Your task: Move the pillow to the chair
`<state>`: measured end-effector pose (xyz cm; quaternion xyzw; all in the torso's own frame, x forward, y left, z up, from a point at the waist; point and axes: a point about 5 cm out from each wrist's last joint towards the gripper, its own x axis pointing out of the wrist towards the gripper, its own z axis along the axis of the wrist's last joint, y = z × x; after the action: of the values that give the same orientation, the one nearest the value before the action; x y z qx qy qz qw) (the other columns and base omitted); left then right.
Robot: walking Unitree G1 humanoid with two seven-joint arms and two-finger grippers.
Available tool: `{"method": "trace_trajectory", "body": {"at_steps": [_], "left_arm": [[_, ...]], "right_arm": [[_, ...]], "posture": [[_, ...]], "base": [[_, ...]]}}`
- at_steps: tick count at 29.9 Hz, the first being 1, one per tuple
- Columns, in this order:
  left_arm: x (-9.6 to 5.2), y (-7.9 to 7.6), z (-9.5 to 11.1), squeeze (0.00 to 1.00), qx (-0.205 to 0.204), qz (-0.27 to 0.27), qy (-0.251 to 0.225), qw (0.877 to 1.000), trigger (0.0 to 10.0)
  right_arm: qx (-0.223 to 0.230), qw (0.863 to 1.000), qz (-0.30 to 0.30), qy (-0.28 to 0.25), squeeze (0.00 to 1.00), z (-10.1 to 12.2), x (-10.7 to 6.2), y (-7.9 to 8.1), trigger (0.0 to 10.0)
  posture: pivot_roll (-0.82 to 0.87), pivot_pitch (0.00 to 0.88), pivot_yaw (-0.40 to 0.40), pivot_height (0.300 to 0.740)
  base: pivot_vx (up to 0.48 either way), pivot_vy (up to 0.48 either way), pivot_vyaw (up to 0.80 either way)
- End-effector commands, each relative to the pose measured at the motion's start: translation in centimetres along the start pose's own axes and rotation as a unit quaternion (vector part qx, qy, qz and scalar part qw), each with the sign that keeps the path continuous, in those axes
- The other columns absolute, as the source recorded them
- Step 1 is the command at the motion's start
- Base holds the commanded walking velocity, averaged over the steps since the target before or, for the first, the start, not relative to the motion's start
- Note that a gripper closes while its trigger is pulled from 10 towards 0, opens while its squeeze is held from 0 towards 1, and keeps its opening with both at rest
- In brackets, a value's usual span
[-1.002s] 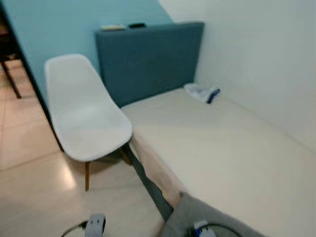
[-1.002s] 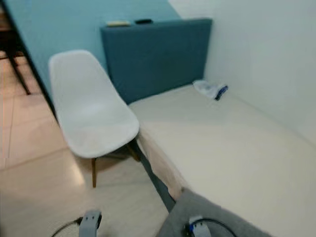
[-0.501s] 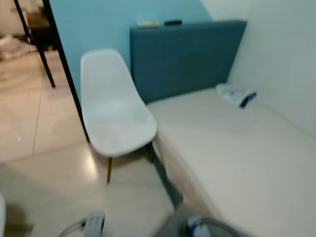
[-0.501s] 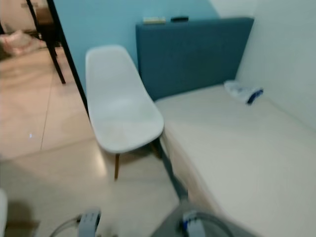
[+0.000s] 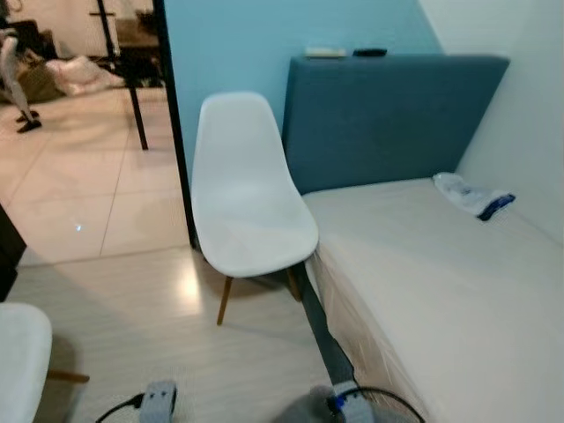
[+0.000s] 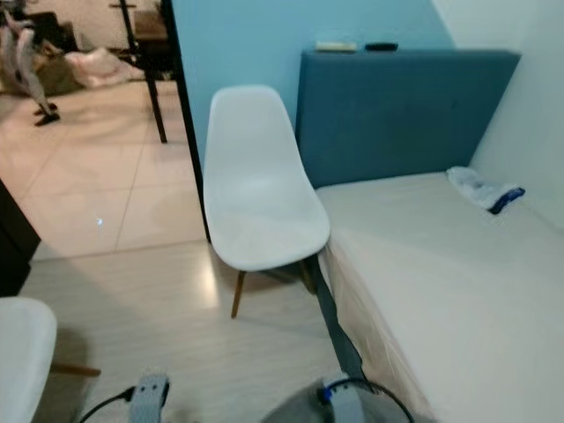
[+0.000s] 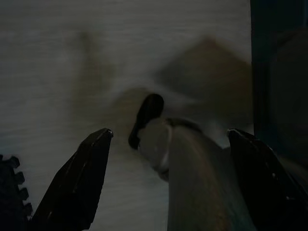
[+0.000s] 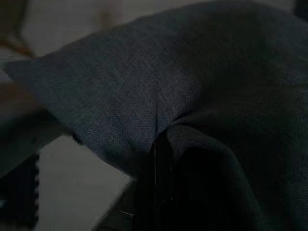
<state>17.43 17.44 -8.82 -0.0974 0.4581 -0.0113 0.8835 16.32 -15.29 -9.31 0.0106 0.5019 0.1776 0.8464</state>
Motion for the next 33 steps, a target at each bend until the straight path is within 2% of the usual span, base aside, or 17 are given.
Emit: {"method": "trace_trajectory", "body": {"at_steps": [1, 9, 12, 16, 28, 33], "left_arm": [[-0.1, 0.0, -0.6, 0.00, -0.003, 0.001, 0.012, 1.000, 10.0], [-0.1, 0.1, -0.6, 0.00, 0.002, -0.001, 0.015, 1.000, 10.0], [-0.1, 0.2, -0.6, 0.00, 0.004, -0.001, 0.014, 1.000, 10.0], [-0.1, 0.1, -0.5, 0.00, 0.004, -0.006, 0.008, 1.000, 10.0], [0.0, -0.2, -0.3, 0.00, 0.019, -0.013, 0.010, 1.000, 10.0], [0.0, -0.4, -0.2, 0.00, 0.021, -0.017, 0.009, 1.000, 10.0]], "right_arm": [[0.001, 1.000, 0.000, -0.015, 0.00, 0.6, 0.1, 0.0, 10.0], [0.050, 0.996, -0.054, -0.046, 0.00, 1.3, -0.1, -1.0, 10.0], [0.073, 0.992, -0.090, -0.050, 0.00, 1.4, -0.3, -1.8, 10.0], [0.070, 0.991, -0.103, -0.043, 0.00, 1.2, -0.4, -2.0, 10.0], [0.077, 0.990, -0.108, -0.050, 0.00, 1.5, -0.4, -2.1, 10.0], [0.105, 0.986, -0.100, -0.085, 0.00, 3.0, -0.3, -2.1, 10.0]], "posture": [[0.11, 0.000, -0.057, 0.740], [0.11, 0.000, -0.051, 0.740], [0.11, 0.000, -0.051, 0.740], [0.11, 0.000, -0.049, 0.740], [0.10, 0.000, -0.042, 0.740], [0.09, 0.000, -0.041, 0.740]], "base": [[0.000, 0.000, 0.65], [0.000, 0.000, 0.65], [0.000, 0.000, 0.00], [0.068, 0.000, 0.00], [0.343, 0.000, 0.00], [0.378, 0.000, 0.00]]}}
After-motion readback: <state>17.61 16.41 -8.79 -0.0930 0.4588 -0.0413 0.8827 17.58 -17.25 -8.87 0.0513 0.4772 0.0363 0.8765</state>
